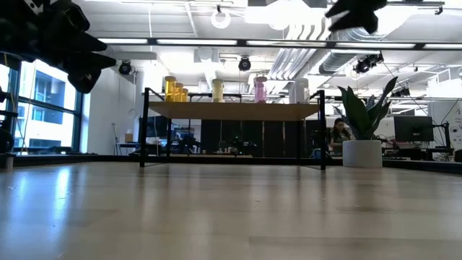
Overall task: Pick and place medicine bottles onto shelf by color
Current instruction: Return to Home Position
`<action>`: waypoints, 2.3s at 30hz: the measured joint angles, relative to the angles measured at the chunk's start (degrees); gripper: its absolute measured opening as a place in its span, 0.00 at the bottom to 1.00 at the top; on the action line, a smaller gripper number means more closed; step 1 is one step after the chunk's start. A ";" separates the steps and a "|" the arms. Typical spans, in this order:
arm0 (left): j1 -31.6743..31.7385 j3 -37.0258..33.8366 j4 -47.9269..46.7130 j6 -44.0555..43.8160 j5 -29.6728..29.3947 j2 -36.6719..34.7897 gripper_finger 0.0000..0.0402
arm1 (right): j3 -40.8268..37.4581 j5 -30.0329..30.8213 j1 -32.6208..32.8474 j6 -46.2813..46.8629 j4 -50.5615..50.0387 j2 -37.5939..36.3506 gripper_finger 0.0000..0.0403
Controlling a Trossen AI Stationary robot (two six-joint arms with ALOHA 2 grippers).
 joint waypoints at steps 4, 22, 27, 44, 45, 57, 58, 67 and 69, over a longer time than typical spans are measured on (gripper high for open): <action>-0.02 -0.01 -0.89 -2.76 -0.82 0.00 0.35 | -11.11 -0.15 2.27 4.57 6.87 -7.41 0.49; -0.02 0.00 -0.99 -0.23 -4.90 0.00 0.35 | -39.19 0.87 9.22 7.40 28.57 -23.05 0.49; -0.02 0.00 -0.99 -0.23 -4.92 0.00 0.35 | -42.42 0.87 9.22 7.67 28.67 -25.43 0.49; -0.02 0.00 -0.99 -0.20 -4.90 0.00 0.35 | -54.74 0.85 9.22 17.88 34.76 -32.53 0.49; -0.02 0.00 -0.99 -0.20 -4.90 0.00 0.35 | -54.73 0.84 9.22 18.16 35.02 -32.53 0.49; -0.02 0.00 -0.99 -0.20 -4.90 0.00 0.35 | -54.63 1.99 9.09 17.32 35.29 -32.51 0.49; -0.02 0.00 -0.99 -0.20 -4.90 0.00 0.35 | -54.63 1.97 9.09 17.27 35.29 -32.51 0.49; -0.02 0.00 -0.99 -0.20 -4.88 0.00 0.35 | -54.59 1.99 9.09 17.15 35.21 -32.48 0.49; -0.03 0.00 -0.99 -0.20 -4.90 0.00 0.35 | -54.55 1.99 9.09 17.17 35.19 -32.48 0.49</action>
